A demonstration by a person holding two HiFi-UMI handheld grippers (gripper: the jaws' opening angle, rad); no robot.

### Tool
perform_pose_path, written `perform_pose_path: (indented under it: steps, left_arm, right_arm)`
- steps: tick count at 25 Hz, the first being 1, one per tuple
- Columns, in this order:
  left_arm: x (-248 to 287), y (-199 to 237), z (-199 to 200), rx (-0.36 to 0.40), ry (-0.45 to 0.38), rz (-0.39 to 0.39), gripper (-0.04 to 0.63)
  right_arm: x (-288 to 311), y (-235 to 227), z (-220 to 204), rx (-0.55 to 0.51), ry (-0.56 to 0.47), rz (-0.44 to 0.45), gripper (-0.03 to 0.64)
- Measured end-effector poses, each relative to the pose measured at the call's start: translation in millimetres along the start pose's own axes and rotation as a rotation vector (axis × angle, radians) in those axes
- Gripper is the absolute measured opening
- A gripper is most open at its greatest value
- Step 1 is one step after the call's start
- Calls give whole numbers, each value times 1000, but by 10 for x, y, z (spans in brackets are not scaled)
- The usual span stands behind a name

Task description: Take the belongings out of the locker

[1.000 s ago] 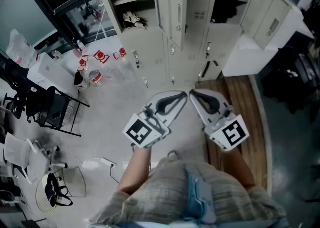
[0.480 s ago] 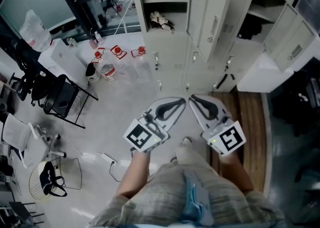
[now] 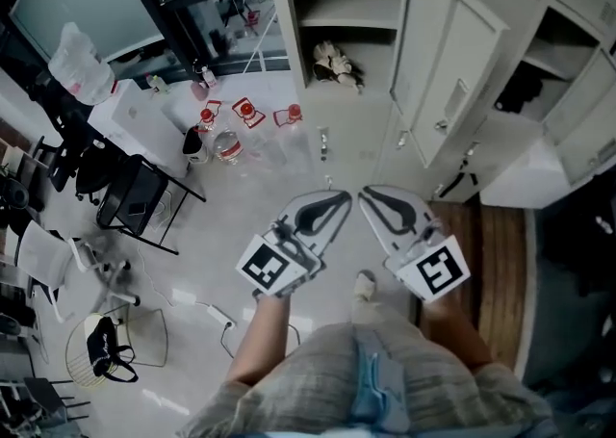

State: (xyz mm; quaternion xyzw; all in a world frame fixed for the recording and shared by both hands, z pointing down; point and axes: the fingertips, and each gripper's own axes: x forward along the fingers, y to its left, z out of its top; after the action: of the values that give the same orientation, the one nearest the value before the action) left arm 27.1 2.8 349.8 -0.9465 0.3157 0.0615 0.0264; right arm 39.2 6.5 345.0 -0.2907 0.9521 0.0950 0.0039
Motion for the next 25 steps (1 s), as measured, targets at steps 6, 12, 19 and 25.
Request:
perform_pose_path:
  steps: [6, 12, 19, 25]
  left_arm:
    - [362, 470, -88, -8, 19, 26, 5]
    - [661, 839, -110, 5, 23, 40, 5]
    - [866, 1119, -128, 28, 20, 26, 5]
    - [919, 1567, -212, 11, 13, 16, 5]
  right_arm:
    - [320, -499, -100, 21, -13, 22, 7]
    - [561, -885, -215, 24, 21, 24, 8]
    - [797, -1118, -288, 9, 45, 40, 16]
    - [1125, -1357, -453, 32, 100, -6, 58]
